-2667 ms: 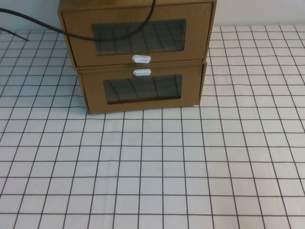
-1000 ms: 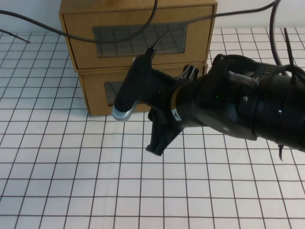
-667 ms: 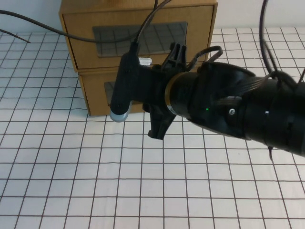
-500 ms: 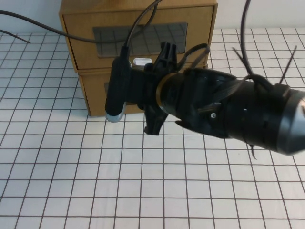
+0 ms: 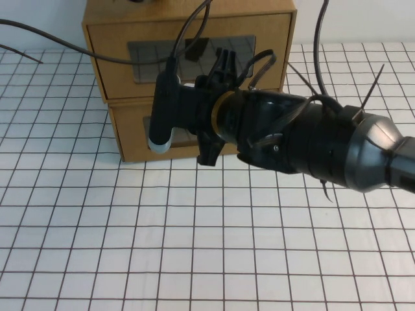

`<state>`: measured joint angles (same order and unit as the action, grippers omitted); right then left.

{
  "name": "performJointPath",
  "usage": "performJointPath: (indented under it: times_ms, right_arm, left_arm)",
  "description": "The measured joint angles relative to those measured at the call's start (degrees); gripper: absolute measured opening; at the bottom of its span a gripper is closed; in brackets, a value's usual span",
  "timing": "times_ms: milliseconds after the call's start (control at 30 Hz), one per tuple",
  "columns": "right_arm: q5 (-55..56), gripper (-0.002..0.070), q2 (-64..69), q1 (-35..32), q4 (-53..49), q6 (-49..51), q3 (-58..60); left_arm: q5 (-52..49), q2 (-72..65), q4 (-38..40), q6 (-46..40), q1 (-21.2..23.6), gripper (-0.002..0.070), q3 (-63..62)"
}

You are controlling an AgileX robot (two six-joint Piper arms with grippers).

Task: Open the shoe box
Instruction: 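Pull the top drawer of the cardboard box fully open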

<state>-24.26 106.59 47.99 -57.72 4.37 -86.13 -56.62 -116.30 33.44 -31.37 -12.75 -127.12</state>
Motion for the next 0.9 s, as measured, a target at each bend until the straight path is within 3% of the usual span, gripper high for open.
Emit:
performJointPath:
  times_ms: [900]
  right_arm:
    - [2.54,0.0230,7.37,-1.69,-4.15,1.99,-5.20]
  left_arm:
    - [-0.34,0.00,0.33,0.03,0.00,-0.0002,0.00]
